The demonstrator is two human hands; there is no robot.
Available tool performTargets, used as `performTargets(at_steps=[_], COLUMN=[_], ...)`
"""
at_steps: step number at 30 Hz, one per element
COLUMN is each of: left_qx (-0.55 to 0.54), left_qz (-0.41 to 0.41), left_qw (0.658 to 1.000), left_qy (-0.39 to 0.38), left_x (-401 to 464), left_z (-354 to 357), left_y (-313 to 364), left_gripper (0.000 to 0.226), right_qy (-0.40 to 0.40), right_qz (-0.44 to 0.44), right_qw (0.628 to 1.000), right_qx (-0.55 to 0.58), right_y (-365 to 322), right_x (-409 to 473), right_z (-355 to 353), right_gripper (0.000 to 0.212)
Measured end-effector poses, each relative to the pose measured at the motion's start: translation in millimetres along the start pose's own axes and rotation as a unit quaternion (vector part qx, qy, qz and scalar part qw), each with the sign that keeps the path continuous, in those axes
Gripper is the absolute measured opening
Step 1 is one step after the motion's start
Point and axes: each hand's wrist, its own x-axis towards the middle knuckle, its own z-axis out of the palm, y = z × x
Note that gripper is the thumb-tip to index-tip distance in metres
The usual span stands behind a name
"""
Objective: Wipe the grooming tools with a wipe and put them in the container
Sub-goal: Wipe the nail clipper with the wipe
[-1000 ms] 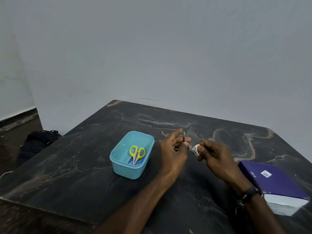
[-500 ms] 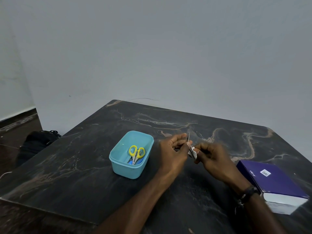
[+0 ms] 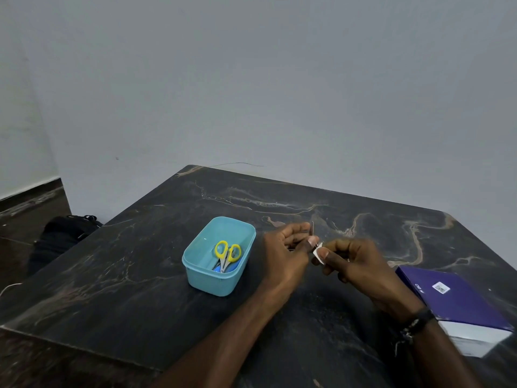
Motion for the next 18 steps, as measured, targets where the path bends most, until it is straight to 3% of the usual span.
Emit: performTargets(at_steps=[7, 13, 16, 18], left_qx=[-0.103, -0.157, -0.168, -0.164], left_qz=[-0.064, -0.087, -0.098, -0.101], left_qw=[0.991, 0.983, 0.980, 0.980], left_qy=[-0.048, -0.038, -0.047, -0.056], left_x=[-1, 3, 2, 1], left_z=[-1, -2, -2, 0], left_y=[4, 5, 5, 4], left_gripper=[0.026, 0.025, 0.024, 0.025], right_qy=[-0.021, -0.107, -0.078, -0.048], right_qz=[0.030, 0.064, 0.061, 0.061], right_qw=[0.999, 0.991, 0.992, 0.991], right_qx=[0.027, 0.054, 0.083, 0.107], right_y=[-5, -9, -10, -10], right_x=[-2, -6, -5, -4], right_z=[1, 3, 5, 5], right_gripper=[0.017, 0.018, 0.019, 0.031])
